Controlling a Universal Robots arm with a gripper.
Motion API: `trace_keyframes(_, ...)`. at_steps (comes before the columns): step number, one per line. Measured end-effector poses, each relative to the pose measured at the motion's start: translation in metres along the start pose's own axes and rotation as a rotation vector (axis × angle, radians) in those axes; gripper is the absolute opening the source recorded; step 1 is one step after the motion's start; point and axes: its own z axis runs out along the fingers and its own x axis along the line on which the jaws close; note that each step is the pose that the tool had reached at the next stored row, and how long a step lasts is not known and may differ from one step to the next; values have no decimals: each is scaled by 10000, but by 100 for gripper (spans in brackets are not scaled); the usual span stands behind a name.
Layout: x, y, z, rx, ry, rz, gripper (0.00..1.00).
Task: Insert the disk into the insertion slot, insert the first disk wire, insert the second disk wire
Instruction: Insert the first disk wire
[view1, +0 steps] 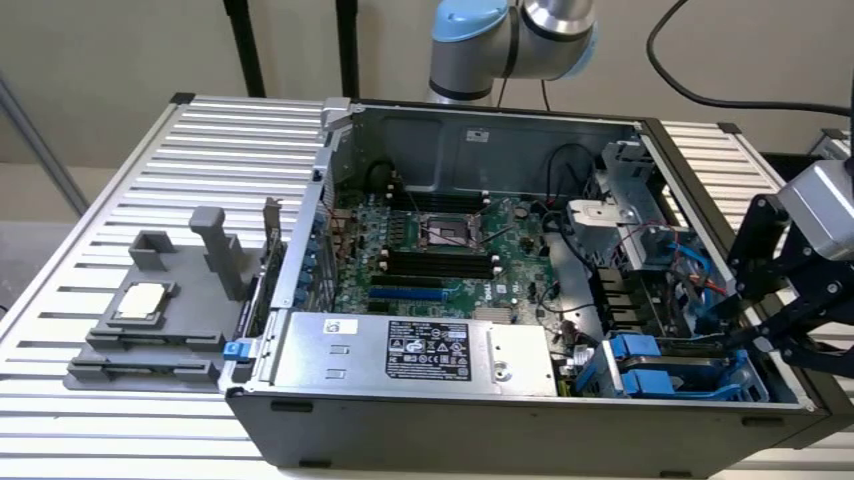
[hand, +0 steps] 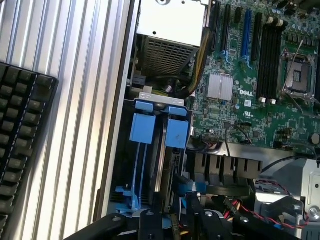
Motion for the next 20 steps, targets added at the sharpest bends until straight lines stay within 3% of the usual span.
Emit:
trace_keyframes(2, 6, -21, 5, 13, -144, -23, 33)
trace_keyframes(4, 16, -34, 17, 16, -201, -45, 33)
trace_keyframes(15, 69, -92, 116, -48, -258, -345, 33)
trace_keyframes(20, 74, -110, 123, -70, -336, -522, 31)
